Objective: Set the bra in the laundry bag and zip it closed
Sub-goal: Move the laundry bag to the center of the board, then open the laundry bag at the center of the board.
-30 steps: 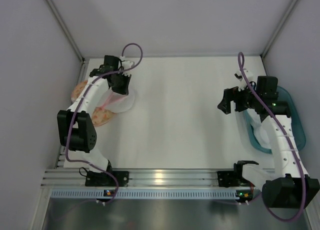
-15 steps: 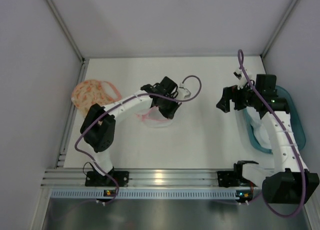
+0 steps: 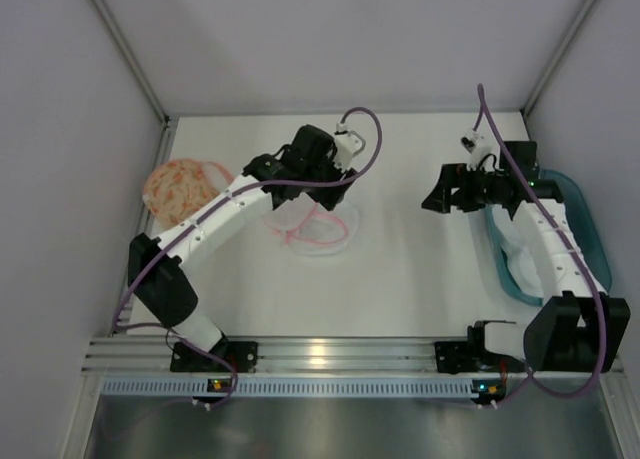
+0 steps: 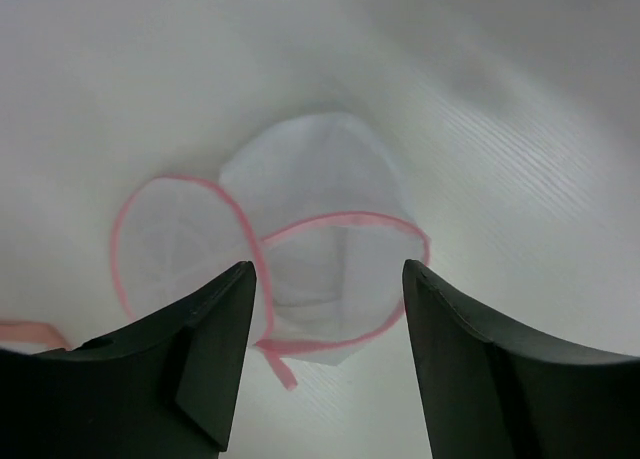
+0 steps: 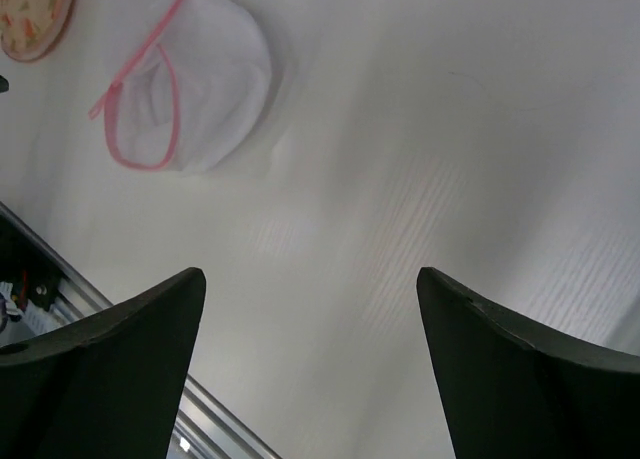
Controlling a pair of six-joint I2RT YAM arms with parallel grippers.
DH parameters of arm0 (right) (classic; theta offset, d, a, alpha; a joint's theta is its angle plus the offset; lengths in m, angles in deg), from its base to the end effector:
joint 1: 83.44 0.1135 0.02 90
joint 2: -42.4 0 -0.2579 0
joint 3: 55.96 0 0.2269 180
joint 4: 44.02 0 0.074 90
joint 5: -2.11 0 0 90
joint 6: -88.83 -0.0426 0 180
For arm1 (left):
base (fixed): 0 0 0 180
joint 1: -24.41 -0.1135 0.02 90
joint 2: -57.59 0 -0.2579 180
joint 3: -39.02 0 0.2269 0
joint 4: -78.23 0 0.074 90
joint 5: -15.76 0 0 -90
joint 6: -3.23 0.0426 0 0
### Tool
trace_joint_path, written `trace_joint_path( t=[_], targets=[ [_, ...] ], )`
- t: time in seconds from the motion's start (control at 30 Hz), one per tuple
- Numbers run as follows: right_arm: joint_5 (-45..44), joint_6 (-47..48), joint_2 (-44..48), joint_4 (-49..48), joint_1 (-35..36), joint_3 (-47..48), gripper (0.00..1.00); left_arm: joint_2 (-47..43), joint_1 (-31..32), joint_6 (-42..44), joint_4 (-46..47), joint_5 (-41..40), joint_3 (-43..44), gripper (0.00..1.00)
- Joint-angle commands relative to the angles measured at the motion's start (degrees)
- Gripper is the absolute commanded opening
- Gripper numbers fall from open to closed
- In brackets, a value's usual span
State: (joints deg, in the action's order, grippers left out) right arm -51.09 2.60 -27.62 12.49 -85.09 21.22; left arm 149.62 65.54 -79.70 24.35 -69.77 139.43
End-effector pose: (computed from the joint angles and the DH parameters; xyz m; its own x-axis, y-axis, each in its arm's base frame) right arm 0.2281 0.0190 0.3021 -0.7326 -0.0316 -0.6799 -0.4161 0.8113 0.4107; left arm 0.2503 -0.2230 0.3212 -0.4474 0.5536 -0.7024 0.7577 0.6518 0.0311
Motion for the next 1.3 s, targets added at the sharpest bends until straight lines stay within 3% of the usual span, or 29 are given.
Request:
trace_joint_path(
  t=[0.0, 0.23, 0.57, 1.03, 1.17, 1.27],
  targets=[
    [3.9, -7.1, -4.4, -7.85, 0.94, -0.15, 0.87, 3.49, -0.52, -1.88, 0.67, -14.03, 5.08, 0.66],
    [1.36, -11.85, -11.54, -13.48, 5.34, 0.91, 0.82, 15.45, -0.43, -4.43, -3.29, -23.0, 11.6, 0.59],
    [-1.29, -14.05, -21.55, -17.35, 9.82, 3.63, 0.79, 22.4, -0.43, -2.85, -4.17, -28.29, 14.24, 0.54],
    [-2.61, -14.23, -21.83, -17.97, 9.91, 2.76, 0.78, 28.38, -0.43, -1.1, -4.17, -32.15, 13.98, 0.49],
    [-2.69, -14.23, -21.21, -17.61, 9.82, 2.76, 0.78, 28.73, -0.52, -0.92, -4.17, -34.61, 13.1, 0.4],
    [-2.87, -14.23, -20.69, -17.53, 9.91, 2.76, 0.78, 27.94, -0.52, -0.92, -4.08, -35.85, 12.75, 0.27]
  ],
)
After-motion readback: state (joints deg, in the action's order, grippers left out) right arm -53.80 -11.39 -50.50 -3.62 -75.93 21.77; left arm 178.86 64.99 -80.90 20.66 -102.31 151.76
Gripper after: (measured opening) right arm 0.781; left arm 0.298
